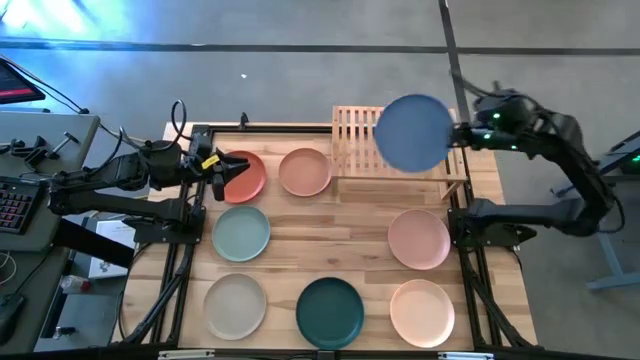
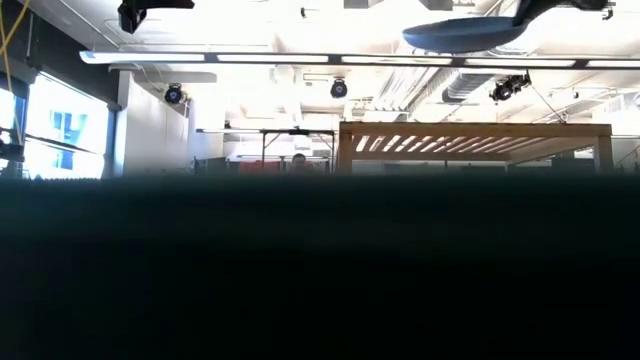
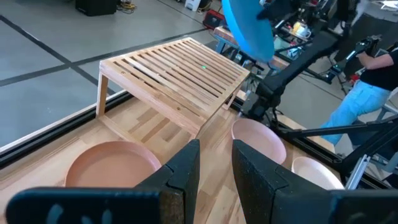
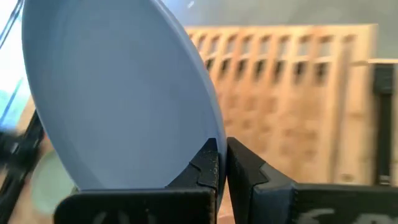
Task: Place and stack plates onto a shelf
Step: Put the blue plate on the shelf
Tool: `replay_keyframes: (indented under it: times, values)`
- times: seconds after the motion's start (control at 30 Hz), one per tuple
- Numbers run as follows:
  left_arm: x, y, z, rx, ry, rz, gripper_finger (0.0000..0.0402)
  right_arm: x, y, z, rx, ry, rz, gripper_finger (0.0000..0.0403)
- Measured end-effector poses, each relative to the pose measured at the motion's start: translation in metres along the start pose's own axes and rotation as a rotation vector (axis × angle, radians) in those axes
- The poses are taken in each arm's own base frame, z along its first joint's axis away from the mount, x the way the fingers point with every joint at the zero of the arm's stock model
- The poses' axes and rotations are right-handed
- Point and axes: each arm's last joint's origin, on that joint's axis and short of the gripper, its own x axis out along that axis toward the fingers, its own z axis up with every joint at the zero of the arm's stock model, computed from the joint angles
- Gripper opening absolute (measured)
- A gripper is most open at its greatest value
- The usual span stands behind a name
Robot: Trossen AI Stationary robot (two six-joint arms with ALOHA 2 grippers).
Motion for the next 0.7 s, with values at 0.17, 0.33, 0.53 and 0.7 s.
replay_keyframes:
  times: [0.17, 0.33, 0.53, 0.7]
  values:
    - [0.003, 0.000, -0.001, 0.003, 0.007, 0.011, 0.0083, -0.005, -0.022, -0.007, 0.106, -0.063, -0.098, 0.0000]
    - [0.003, 0.000, -0.001, 0.001, 0.007, 0.012, 0.0083, 0.012, -0.040, -0.026, 0.243, -0.068, -0.134, 0.0000]
    - [0.003, 0.000, -0.001, 0.001, 0.007, 0.013, 0.0083, 0.035, -0.053, -0.047, 0.404, -0.078, -0.128, 0.0000]
    - [0.003, 0.000, -0.001, -0.011, 0.007, 0.013, 0.0083, 0.052, -0.059, -0.057, 0.516, -0.096, -0.101, 0.0000]
